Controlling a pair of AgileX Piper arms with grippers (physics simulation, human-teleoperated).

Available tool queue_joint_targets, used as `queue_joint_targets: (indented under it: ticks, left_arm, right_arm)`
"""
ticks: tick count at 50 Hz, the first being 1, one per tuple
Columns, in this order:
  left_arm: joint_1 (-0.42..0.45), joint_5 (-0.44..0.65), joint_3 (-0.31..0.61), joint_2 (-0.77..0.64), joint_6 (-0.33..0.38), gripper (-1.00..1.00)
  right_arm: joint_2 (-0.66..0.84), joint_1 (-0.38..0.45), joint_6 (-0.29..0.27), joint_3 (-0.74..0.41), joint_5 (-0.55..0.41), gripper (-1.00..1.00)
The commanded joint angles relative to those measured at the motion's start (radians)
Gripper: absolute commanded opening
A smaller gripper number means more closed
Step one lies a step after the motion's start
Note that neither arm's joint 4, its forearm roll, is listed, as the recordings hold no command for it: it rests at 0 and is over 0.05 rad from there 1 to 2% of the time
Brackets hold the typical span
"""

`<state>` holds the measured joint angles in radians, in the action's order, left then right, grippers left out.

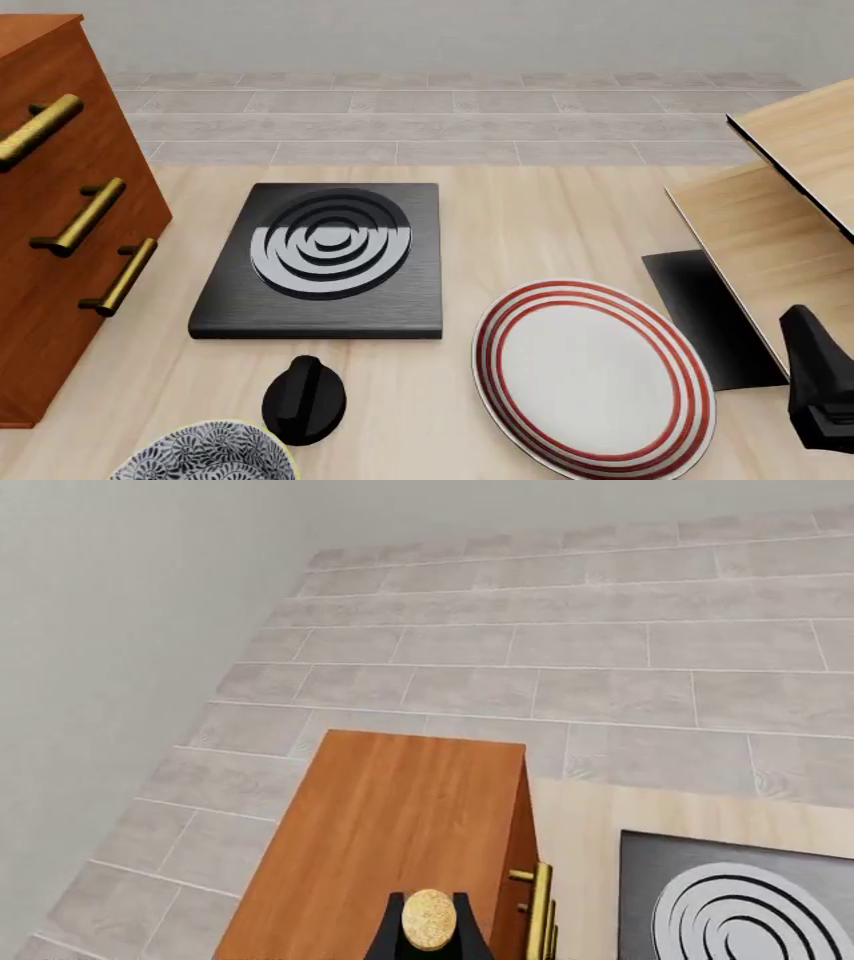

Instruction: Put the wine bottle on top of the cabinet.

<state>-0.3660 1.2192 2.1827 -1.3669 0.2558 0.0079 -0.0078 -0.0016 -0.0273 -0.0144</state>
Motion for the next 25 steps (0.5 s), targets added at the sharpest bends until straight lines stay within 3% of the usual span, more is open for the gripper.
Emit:
queue_joint_targets:
  ticks: [1, 12, 25]
  left_arm:
    - [-0.022, -0.001, -0.025, -0.001, 0.003, -1.0]
    - [-0.05, -0.049, -0.115, 0.017, -0.028, -1.0]
    - [-0.075, -0.141, -0.26, 0.05, -0.017, -1.0]
  right_arm:
    - [0.001, 0.001, 0.0, 0.001, 0.001, 1.0]
    - [0.0, 0.003, -0.001, -0.001, 0.0, 1.0]
    - [-0.006, 0.003, -0.002, 0.003, 0.0, 1.0]
